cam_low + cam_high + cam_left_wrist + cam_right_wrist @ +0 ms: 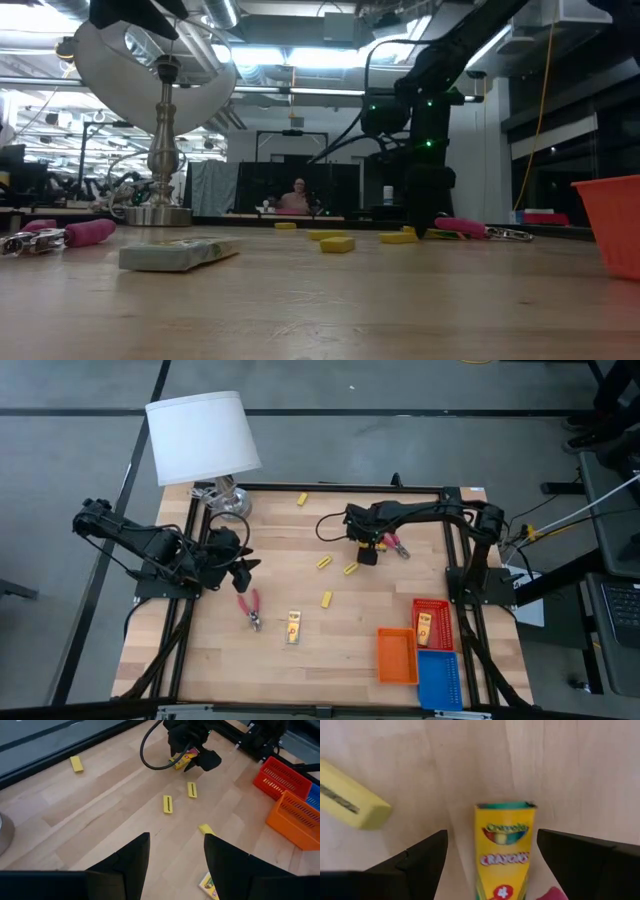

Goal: Pick & Place School Supplies
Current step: Put the yellow crayon box into the red basket

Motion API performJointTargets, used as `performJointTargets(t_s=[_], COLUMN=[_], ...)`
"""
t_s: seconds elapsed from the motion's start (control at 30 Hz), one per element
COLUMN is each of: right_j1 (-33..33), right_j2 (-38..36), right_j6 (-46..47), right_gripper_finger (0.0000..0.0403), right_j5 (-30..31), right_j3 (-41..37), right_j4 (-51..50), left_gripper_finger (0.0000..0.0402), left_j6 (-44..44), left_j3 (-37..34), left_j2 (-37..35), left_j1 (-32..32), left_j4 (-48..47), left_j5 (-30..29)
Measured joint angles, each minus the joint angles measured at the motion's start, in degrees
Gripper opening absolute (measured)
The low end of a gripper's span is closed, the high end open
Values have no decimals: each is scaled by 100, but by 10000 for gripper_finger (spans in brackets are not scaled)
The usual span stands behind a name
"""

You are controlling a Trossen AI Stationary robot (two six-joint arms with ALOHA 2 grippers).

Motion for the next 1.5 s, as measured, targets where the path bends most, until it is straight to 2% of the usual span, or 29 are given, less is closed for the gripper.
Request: performJointTargets(t_s=[0.4,0.73,0.93,1.2,1.5], right_j1=[-180,-180,-171,-55,411], right_j2=[-11,-7,-7,-26,-349], right_j6=[150,391,666,966,1535], right_gripper_finger=[301,209,171,174,178], right_j5=[-48,-270,-346,-514,-776], right_j3=[-120,-131,-136,-136,93], right_j4=[90,40,36,58,122], left_gripper_finger=[185,185,184,185,185], left_j6=[-150,-191,-193,-193,-193], left_j3=[0,0,0,0,0], left_j2=[0,0,0,0,0], left_j1=[0,0,0,0,0], left_j4=[2,2,2,2,-1], left_j5=[44,44,44,44,4])
